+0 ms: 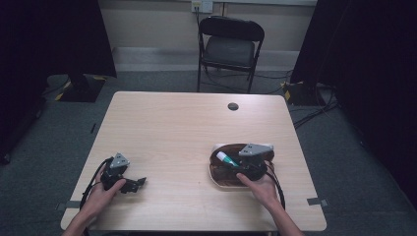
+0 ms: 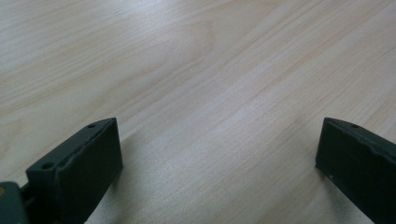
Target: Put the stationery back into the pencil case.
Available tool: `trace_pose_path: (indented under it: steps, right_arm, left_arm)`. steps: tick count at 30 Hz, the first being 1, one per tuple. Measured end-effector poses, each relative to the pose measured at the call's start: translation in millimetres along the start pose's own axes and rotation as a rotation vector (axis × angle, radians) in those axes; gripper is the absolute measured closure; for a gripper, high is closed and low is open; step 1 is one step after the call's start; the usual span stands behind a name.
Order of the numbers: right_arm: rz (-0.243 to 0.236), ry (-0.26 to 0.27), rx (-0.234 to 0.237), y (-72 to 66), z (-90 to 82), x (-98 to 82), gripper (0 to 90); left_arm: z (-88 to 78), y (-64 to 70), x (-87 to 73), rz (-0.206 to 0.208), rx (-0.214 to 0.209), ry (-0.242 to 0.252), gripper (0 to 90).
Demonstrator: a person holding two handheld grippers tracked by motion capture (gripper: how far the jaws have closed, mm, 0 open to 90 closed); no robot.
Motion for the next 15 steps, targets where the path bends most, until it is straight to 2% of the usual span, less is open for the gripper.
trace_pose_path:
  steps: [15]
  right_arm:
    - [0.030,-0.003,-0.042,20.0,-4.6,-0.1,65.4]
  left_arm:
    - [0.0,0.0,0.0,0.000,0.000,0.000,0.0]
Point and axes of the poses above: each handheld gripper's, and its own axes: z roughly forward along the jaws, x roughly out of its top, y roughly to its right, the point moved 3 cm from there along z, roughly forward along the jaws, and after that the axes turned 12 degrees about z, right-handed, at the moved point
